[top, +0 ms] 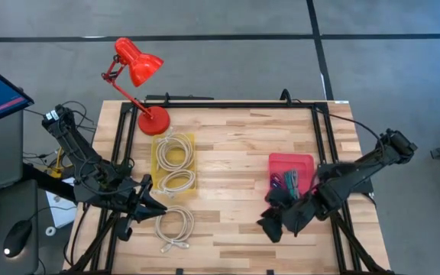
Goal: Pick & Place USB Port
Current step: Put the brown HDMI cable into the yellow bin
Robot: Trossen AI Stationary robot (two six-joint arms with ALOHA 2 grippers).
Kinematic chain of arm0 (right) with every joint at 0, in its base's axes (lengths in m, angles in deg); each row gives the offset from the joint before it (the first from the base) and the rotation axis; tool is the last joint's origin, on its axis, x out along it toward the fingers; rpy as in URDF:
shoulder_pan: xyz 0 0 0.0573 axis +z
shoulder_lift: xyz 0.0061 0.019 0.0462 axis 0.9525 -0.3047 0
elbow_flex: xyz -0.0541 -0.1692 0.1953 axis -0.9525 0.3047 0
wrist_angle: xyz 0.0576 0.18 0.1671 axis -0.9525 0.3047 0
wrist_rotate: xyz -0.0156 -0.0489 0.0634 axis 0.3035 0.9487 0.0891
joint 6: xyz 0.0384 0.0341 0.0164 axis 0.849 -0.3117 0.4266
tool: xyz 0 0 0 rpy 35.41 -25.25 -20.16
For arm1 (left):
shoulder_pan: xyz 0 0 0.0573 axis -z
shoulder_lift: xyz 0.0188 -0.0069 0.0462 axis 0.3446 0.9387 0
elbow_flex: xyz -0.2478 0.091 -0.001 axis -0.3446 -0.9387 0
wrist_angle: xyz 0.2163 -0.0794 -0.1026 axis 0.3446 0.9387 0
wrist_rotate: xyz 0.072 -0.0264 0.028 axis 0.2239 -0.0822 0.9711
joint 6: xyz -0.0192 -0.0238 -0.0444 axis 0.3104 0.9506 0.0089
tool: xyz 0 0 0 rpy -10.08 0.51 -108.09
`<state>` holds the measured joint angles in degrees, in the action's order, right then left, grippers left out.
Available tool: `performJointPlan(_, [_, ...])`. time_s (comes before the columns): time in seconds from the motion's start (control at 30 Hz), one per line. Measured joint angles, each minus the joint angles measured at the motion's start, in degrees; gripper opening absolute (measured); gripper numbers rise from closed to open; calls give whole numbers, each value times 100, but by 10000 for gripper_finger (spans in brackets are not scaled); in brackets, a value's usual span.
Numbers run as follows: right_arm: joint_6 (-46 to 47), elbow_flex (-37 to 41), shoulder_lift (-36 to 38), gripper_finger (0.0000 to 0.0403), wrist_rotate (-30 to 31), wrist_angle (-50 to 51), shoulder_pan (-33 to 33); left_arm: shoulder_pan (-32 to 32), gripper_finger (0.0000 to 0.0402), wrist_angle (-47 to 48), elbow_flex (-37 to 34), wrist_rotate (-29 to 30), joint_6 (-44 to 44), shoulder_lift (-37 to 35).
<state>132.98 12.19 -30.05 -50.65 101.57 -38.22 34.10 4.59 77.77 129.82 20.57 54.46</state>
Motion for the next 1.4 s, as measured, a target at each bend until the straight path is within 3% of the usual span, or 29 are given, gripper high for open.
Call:
performJointPlan(0.27, [-1666, -2, 0, 140, 24, -1894, -278, -2, 48, -12, 0, 0, -311, 1])
performJointPlan(0.37, [-1841, -2, 0, 128, 109, -2264, -401, -2, 48, -15, 0, 0, -291, 0])
performJointPlan(0.57, [-1911, -2, 0, 112, 118, -2290, -695, -2, 39, 236, 0, 9, 119, -14])
performJointPlan(0.7, [-1899, -2, 0, 104, 379, -2288, -800, 3, 13, 946, 0, 450, 790, -17])
performJointPlan(0.87, [-1935, -2, 0, 97, 430, -2249, -798, 9, 4, 1480, 43, 446, 1199, -19])
performJointPlan(0.97, [-1935, -2, 0, 95, 430, -2220, -796, 7, 4, 2164, 405, 220, 1215, -19])
performJointPlan(1.2, [-1933, -2, 0, 95, 438, -2085, -796, 7, 4, 4806, 1678, -488, 1548, -30])
performJointPlan(1.4, [-1928, -2, -42, 95, 565, -1984, -796, -88, 3, 6012, 1811, -1478, 2296, 41])
